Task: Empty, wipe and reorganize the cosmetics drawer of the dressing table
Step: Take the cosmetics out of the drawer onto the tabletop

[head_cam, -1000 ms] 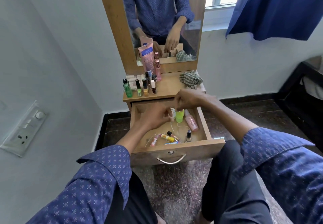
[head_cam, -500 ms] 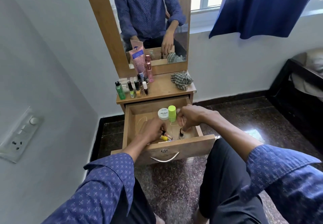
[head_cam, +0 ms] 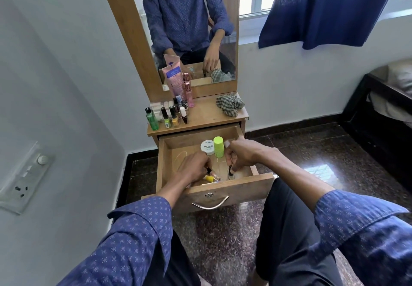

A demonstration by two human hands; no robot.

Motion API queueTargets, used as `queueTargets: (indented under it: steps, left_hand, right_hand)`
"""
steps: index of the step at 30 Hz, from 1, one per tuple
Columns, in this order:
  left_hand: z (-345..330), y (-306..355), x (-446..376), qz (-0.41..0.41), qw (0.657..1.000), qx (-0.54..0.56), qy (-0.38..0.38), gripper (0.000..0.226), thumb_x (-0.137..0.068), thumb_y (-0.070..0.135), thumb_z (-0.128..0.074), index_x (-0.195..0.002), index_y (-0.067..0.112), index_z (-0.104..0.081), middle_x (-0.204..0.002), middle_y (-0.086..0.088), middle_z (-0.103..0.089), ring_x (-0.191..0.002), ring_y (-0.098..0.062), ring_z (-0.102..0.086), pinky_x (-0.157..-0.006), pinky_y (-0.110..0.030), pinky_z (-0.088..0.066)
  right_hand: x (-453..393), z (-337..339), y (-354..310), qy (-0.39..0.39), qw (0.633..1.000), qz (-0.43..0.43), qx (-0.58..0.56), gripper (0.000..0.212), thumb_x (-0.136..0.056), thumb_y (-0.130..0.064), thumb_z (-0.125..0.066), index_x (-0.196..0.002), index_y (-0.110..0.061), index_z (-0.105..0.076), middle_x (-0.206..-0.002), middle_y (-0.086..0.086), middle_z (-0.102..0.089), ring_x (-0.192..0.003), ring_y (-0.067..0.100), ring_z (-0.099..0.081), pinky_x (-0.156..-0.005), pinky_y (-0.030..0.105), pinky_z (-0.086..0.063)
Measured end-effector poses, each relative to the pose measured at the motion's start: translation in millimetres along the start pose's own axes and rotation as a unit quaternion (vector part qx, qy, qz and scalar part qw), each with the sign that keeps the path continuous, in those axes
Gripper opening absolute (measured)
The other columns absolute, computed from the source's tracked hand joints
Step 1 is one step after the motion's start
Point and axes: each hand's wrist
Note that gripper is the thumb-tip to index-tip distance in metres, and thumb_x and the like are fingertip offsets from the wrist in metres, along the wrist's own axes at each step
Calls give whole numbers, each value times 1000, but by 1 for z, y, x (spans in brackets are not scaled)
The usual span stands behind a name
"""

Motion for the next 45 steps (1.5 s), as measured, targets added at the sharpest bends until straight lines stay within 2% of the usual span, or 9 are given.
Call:
queueTargets:
  steps: [5, 9, 16, 22, 25, 30, 35, 39, 45]
  left_hand:
    - [0, -6, 4, -39, 999, -18, 22, 14, -90, 15, -70, -99, 25, -66, -113, 2, -64, -98, -26, -64, -68, -34, -40]
    - [16, -11, 11, -62, 996, 20, 65, 26, -90, 3, -66, -102, 25, -64, -109, 5, -66, -98, -21, -64, -73, -38, -50]
    - [55, -29, 14, -67, 990, 25, 125, 18, -96, 8, -67, -103, 25, -66, -108, 8, -59, -95, -16, -61, -71, -44, -55]
    - [92, -41, 21, -74, 982, 3, 176, 12, -98, 15, -69, -109, 19, -67, -111, 4, -61, -99, -18, -61, -71, -38, -51]
    - [109, -40, 20, -77, 977, -8, 197, 15, -98, 17, -68, -112, 15, -69, -114, 0, -64, -101, -21, -63, -75, -44, -54]
    - [133, -24, 4, -92, 960, -40, 261, 16, -101, 21, -65, -116, 16, -71, -116, 1, -64, -98, -23, -66, -69, -38, -52]
    - [149, -13, -22, -90, 957, -38, 273, 19, -97, 21, -69, -116, 19, -69, -117, 2, -67, -101, -24, -68, -76, -47, -58]
    - [151, -13, -38, -82, 956, -39, 278, 25, -95, 15, -70, -120, 15, -65, -120, -5, -71, -106, -29, -67, -76, -38, -53]
    - [146, -21, -52, -82, 958, -52, 269, 28, -94, 15, -70, -121, 17, -62, -118, -7, -73, -104, -33, -68, -77, -47, -57]
  right_hand:
    - [-5, -5, 1, 24, 1000, 1, 12, 20, -73, -29, -90, -83, -26, -73, -91, -7, -69, -88, 17, -64, -69, 34, -56]
    - [-11, -2, 1, 54, 998, 6, 19, 22, -72, -36, -89, -76, -31, -68, -92, -7, -65, -86, 15, -61, -61, 31, -45]
    - [-18, 33, -14, 94, 995, 26, -21, 22, -75, -36, -88, -82, -26, -70, -82, -12, -68, -78, 12, -64, -68, 36, -55]
    - [-34, 68, -30, 195, 979, 40, -41, 17, -81, -37, -83, -84, -28, -69, -82, -14, -68, -78, 8, -63, -66, 30, -53]
    - [-43, 83, -36, 255, 964, 35, -60, 17, -80, -37, -82, -86, -29, -69, -86, -14, -68, -82, 9, -63, -67, 32, -51]
    - [-62, 99, -43, 319, 945, 13, -67, 16, -79, -36, -77, -84, -24, -68, -86, -9, -69, -83, 18, -64, -70, 37, -54]
    - [-77, 110, -47, 342, 938, 12, -52, 18, -89, -33, -73, -90, -18, -63, -94, -1, -64, -82, 22, -58, -69, 35, -45]
    - [-94, 114, -45, 356, 932, 15, -57, 12, -92, -26, -72, -90, -24, -60, -94, -5, -60, -83, 20, -59, -70, 33, -44]
    - [-121, 110, -45, 365, 929, 4, -64, 3, -93, -23, -68, -92, -21, -66, -93, 0, -68, -82, 24, -65, -71, 36, -52]
Point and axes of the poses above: each hand's wrist, its own x-axis away from the middle knuckle, its own z-axis out of the back of the hand, y = z × x
